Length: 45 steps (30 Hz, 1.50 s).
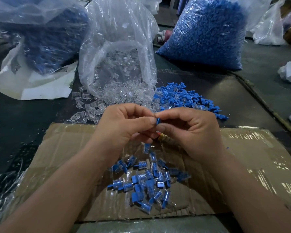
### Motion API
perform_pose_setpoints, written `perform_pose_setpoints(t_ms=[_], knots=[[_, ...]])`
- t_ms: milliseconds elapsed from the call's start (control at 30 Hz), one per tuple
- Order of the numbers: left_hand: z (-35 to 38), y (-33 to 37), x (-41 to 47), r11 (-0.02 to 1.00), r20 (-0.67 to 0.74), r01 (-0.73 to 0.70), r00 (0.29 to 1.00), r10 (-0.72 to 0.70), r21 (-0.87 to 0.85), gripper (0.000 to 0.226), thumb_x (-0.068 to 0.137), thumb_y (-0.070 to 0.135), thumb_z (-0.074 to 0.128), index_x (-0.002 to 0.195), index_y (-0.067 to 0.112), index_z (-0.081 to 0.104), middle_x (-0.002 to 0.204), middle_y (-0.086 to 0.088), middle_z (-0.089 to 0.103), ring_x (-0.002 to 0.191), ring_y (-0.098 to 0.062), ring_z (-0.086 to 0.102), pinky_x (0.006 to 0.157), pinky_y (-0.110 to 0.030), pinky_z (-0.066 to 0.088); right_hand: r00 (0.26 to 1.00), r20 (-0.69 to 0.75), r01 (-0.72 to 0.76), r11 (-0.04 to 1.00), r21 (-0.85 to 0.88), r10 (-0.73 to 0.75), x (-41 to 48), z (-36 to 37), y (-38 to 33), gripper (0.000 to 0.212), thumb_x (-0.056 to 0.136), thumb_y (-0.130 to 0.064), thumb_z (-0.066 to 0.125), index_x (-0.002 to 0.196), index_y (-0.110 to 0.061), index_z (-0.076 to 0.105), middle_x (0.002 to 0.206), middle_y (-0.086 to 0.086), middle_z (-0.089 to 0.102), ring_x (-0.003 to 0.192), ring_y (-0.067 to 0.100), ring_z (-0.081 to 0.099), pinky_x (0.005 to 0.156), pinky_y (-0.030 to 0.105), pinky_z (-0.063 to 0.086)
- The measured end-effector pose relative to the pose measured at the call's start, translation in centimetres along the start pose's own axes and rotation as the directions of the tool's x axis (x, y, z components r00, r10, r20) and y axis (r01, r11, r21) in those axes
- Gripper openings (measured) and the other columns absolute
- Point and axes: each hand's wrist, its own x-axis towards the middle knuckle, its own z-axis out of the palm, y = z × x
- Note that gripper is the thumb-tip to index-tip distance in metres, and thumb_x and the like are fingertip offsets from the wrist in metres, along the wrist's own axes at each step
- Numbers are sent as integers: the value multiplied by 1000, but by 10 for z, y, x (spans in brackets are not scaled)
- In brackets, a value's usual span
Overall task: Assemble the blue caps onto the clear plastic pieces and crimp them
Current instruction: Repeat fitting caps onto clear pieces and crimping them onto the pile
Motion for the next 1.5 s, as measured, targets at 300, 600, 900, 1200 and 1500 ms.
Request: perform_pose_setpoints(t_ms=[300,600,900,1200,1500], knots=[[0,1,0,999,-23,21,1000,-21,25,9,50,11,69,58,15,71,59,-12,67,52,-18,66,46,-21,52,991,18,133,983,-130,-132,1,0,5,30,74,-14,71,102,-15,63,89,-8,68,80,3,67,73,19,53],[0,1,1,999,-16,27,1000,-26,32,10,50,9,69,58,15,71,59,-11,67,51,-19,65,46,-21,52,985,55,173,963,-205,-165,1,-2,7,20,74,-10,71,94,-7,70,86,-1,70,77,7,67,70,26,55],[-1,0,1,998,0,16,1000,-16,59,10,52,11,69,60,17,71,59,-10,67,52,-18,65,47,-21,52,977,37,213,952,-218,-210,0,-2,10,19,73,-10,72,93,-8,69,83,-2,69,75,7,67,67,26,55],[-1,0,1,999,24,15,1000,-16,38,9,52,12,69,59,16,72,59,-10,67,50,-17,64,46,-20,51,977,33,213,963,-165,-211,1,-2,7,23,75,-16,69,97,-14,64,84,-3,68,76,7,67,68,25,56],[-1,-1,2,999,16,34,999,-35,42,8,54,8,69,59,14,71,59,-11,66,49,-18,63,45,-20,51,981,72,190,959,-209,-179,2,-3,4,21,75,-15,68,95,-9,67,84,-4,67,76,6,66,68,19,54]])
